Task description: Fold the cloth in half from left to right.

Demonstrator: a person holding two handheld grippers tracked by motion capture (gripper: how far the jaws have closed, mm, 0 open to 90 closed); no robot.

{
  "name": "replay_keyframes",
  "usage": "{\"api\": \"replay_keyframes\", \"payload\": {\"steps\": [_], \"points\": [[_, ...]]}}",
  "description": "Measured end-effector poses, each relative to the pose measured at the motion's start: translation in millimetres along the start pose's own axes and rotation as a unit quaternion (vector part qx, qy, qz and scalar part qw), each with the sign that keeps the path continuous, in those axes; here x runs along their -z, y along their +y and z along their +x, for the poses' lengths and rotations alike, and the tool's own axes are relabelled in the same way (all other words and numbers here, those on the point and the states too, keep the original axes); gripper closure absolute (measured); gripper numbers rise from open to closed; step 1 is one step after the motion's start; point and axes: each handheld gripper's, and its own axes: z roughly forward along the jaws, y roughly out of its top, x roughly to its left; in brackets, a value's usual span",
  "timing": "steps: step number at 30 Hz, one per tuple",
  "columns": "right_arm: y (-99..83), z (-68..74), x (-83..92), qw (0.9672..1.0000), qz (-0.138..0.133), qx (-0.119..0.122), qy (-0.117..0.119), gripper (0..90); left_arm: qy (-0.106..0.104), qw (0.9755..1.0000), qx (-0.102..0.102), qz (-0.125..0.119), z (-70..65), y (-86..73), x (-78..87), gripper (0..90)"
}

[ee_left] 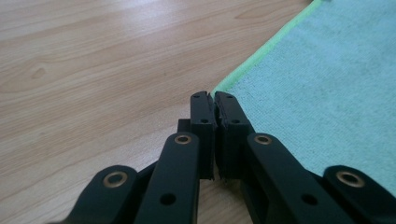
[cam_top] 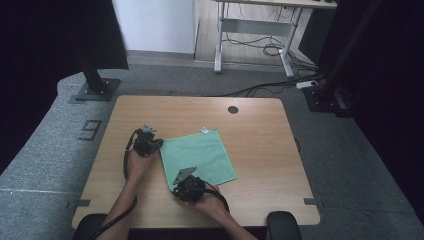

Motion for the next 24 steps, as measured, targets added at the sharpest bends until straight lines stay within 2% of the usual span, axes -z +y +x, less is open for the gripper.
{"api": "replay_keyframes", "payload": {"steps": [5, 11, 24], "points": [[3.0, 0.6, 8.7, 0.9999, -0.011, 0.006, -0.001, 82.9, 0.001, 1.0, -0.001, -0.008, -2.0, 5.6, 5.4, 86.5], [0.0, -5.3, 23.1, 0.9996, -0.026, 0.0, -0.009, 82.9, -0.002, 0.9998, -0.005, -0.019, -6.9, 18.4, 6.7, 86.4], [-17.9, -25.2, 53.2, 0.9981, -0.044, -0.021, -0.037, 83.1, -0.015, 0.999, -0.032, -0.026, -30.3, 48.5, -8.8, 86.3]]}}
